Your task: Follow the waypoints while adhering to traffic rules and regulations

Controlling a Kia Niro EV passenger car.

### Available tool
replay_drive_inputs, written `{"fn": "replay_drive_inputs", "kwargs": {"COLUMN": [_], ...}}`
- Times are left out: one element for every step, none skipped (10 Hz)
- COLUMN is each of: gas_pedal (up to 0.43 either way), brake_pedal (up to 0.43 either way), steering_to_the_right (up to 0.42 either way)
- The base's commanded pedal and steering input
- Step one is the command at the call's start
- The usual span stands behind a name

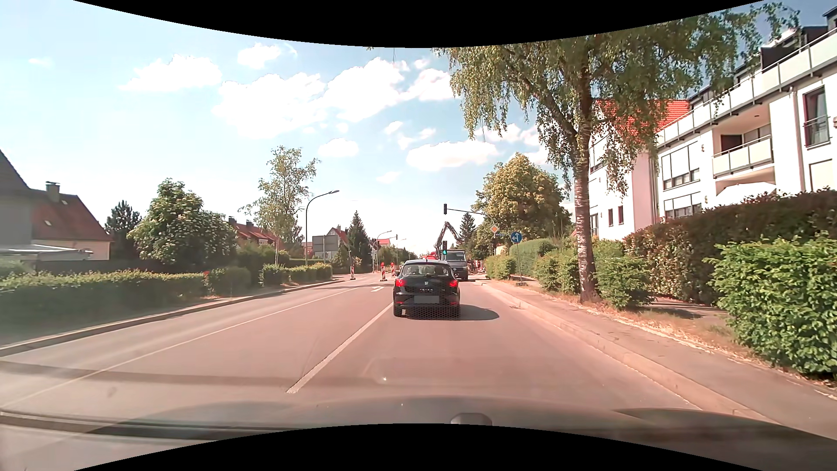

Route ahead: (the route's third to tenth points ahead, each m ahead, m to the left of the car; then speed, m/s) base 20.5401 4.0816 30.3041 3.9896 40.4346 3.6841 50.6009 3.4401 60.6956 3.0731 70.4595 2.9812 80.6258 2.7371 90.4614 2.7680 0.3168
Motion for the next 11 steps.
{"fn": "replay_drive_inputs", "kwargs": {"gas_pedal": [0.000,0.000,0.000,0.000,0.000,0.000,0.000,0.000,0.000,0.000,0.000], "brake_pedal": [0.000,0.000,0.000,0.000,0.012,0.000,0.000,0.000,0.000,0.000,0.000], "steering_to_the_right": [-0.002,-0.002,-0.002,-0.002,-0.002,-0.001,-0.001,-0.002,-0.001,-0.001,-0.001]}}
